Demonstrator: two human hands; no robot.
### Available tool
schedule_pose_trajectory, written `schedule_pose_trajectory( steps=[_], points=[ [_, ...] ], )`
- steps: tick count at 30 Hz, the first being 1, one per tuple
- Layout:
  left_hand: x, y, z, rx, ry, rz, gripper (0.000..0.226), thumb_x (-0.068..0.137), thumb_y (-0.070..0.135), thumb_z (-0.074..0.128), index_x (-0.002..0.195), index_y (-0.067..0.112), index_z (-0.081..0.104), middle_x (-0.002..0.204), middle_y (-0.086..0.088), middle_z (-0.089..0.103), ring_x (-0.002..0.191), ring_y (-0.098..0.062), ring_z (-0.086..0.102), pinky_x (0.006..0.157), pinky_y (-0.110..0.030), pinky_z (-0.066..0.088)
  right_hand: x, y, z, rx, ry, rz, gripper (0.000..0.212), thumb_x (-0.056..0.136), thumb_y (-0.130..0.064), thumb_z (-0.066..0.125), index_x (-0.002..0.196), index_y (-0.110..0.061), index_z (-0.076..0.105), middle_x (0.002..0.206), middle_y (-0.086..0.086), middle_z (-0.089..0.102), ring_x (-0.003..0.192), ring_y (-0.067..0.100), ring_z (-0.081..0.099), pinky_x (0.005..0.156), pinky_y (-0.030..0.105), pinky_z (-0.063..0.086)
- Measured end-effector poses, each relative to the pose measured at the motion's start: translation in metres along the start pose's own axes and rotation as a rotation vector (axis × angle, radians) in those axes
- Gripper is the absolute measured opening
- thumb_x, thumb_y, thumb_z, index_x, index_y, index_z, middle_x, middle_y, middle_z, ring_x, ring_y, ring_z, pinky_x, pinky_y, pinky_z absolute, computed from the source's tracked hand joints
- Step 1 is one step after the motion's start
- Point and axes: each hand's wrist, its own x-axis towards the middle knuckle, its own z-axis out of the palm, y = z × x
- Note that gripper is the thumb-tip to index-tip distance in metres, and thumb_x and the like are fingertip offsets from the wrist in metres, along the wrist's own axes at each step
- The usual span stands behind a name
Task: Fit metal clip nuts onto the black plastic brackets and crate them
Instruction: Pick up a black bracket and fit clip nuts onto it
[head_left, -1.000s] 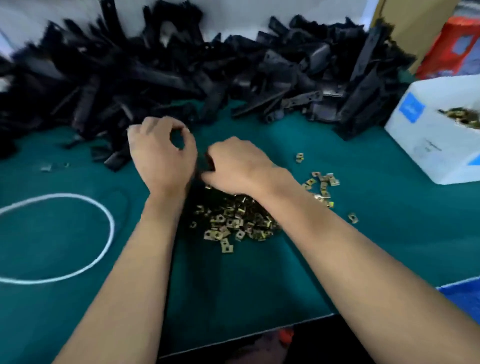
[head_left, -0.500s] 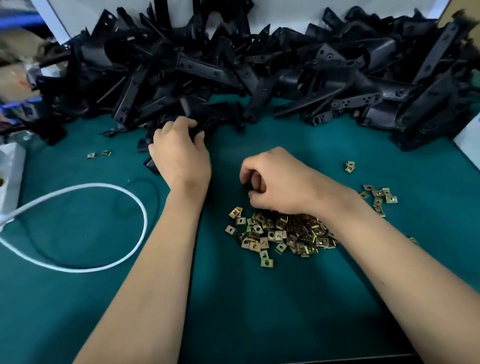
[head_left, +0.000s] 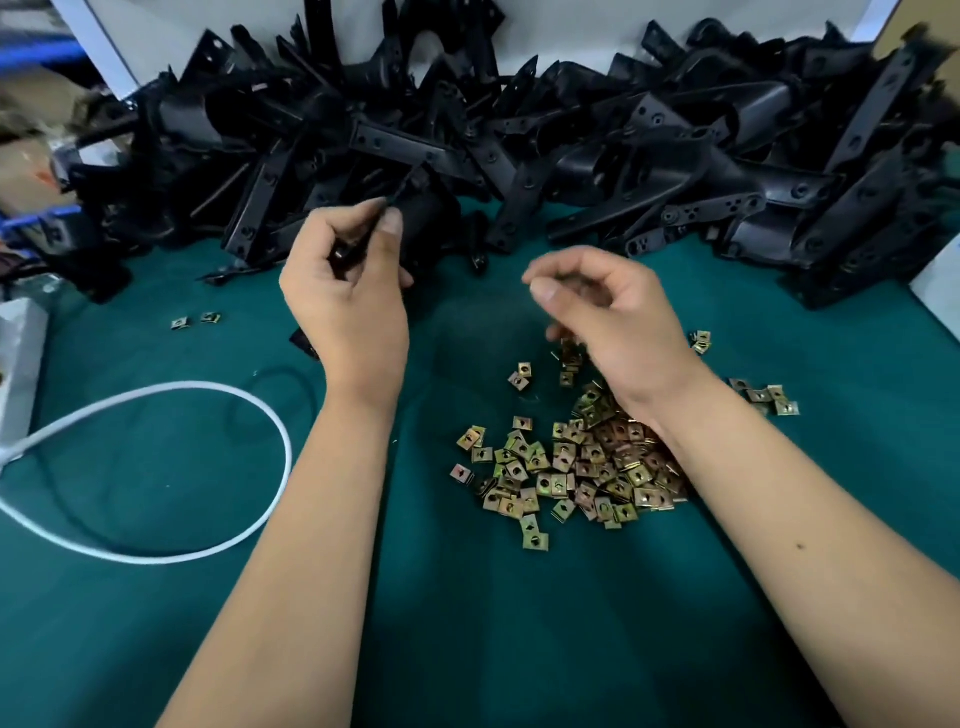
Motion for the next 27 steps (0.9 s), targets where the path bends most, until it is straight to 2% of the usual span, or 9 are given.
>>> schedule_pose_trajectory(
  steps=[3,5,8,12,15,18,23,25,27],
  points=[
    [-0.005,0.001,0.004,0.045,-0.143,0.019,0.009,0.087,0.01,0.078,0.096,0.01,0.075,0.084,-0.001,0.074,0.07,-0.016,0.067,0.064,-0.034,0.053,0.001,-0.006,-0.004,0.314,-0.047,0.019,0.013,0.097,-0.012,0.065,0.095,-0.022,0.073,0.133,-0.001,0.064,0.117,0.02,0.064,0.082,0.034,0.056],
    [-0.015,0.004,0.011,0.163,-0.247,0.096,0.023,0.082,0.015,0.084,0.102,0.013,0.073,0.083,0.006,0.075,0.078,-0.01,0.072,0.075,-0.027,0.056,0.001,-0.009,-0.005,0.449,-0.119,0.022,0.01,0.102,-0.009,0.057,0.102,-0.014,0.066,0.14,0.013,0.058,0.126,0.034,0.057,0.084,0.037,0.056],
    [-0.029,0.006,0.022,0.249,-0.379,0.159,0.036,0.077,0.019,0.088,0.107,0.017,0.069,0.088,0.011,0.072,0.087,-0.008,0.071,0.08,-0.015,0.05,0.003,-0.009,-0.005,0.65,-0.08,0.082,0.013,0.105,-0.006,0.051,0.101,-0.01,0.063,0.12,0.018,0.06,0.11,0.03,0.062,0.084,0.035,0.058],
    [-0.033,0.0,0.021,0.187,-0.73,0.009,0.053,0.077,0.026,0.087,0.124,0.014,0.064,0.115,0.003,0.069,0.111,-0.012,0.064,0.099,-0.038,0.053,0.009,-0.006,-0.012,0.718,0.166,0.217,0.015,0.104,-0.006,0.052,0.095,-0.011,0.063,0.095,0.009,0.066,0.082,0.017,0.067,0.073,0.028,0.056],
    [-0.036,-0.008,0.019,0.547,-0.877,0.226,0.078,0.079,0.047,0.084,0.146,0.022,0.054,0.143,0.005,0.055,0.138,-0.016,0.043,0.117,-0.042,0.034,0.012,-0.003,-0.016,0.777,0.205,0.261,0.018,0.106,-0.006,0.049,0.093,-0.01,0.062,0.074,0.002,0.06,0.072,0.014,0.061,0.074,0.027,0.05],
    [-0.036,0.002,0.022,0.727,-0.776,0.469,0.081,0.087,0.067,0.064,0.155,0.03,0.043,0.153,0.013,0.048,0.151,-0.013,0.029,0.122,-0.042,0.019,0.012,-0.003,-0.018,0.814,0.16,0.262,0.018,0.107,-0.008,0.047,0.096,-0.009,0.061,0.073,0.0,0.054,0.072,0.015,0.055,0.072,0.027,0.045],
    [-0.038,0.006,0.02,0.568,-0.982,0.369,0.079,0.092,0.062,0.058,0.161,0.034,0.029,0.154,0.011,0.048,0.151,-0.014,0.032,0.126,-0.05,0.014,0.012,-0.002,-0.021,0.768,0.128,0.265,0.019,0.106,-0.013,0.048,0.099,-0.01,0.065,0.071,-0.003,0.056,0.068,0.01,0.055,0.066,0.024,0.036],
    [-0.041,0.003,0.022,0.586,-1.0,0.344,0.081,0.091,0.055,0.059,0.162,0.034,0.026,0.137,0.008,0.055,0.134,-0.018,0.046,0.119,-0.052,0.026,0.012,-0.003,-0.021,0.76,0.132,0.259,0.021,0.106,-0.011,0.048,0.1,-0.01,0.067,0.07,-0.003,0.058,0.068,0.01,0.058,0.066,0.022,0.04],
    [-0.044,0.002,0.025,0.703,-0.924,0.393,0.083,0.087,0.056,0.054,0.162,0.035,0.024,0.115,0.005,0.049,0.111,-0.02,0.045,0.107,-0.048,0.035,0.011,-0.003,-0.021,0.741,0.152,0.238,0.02,0.105,-0.009,0.05,0.103,-0.008,0.07,0.073,-0.001,0.063,0.071,0.012,0.063,0.074,0.025,0.046]
  ],
)
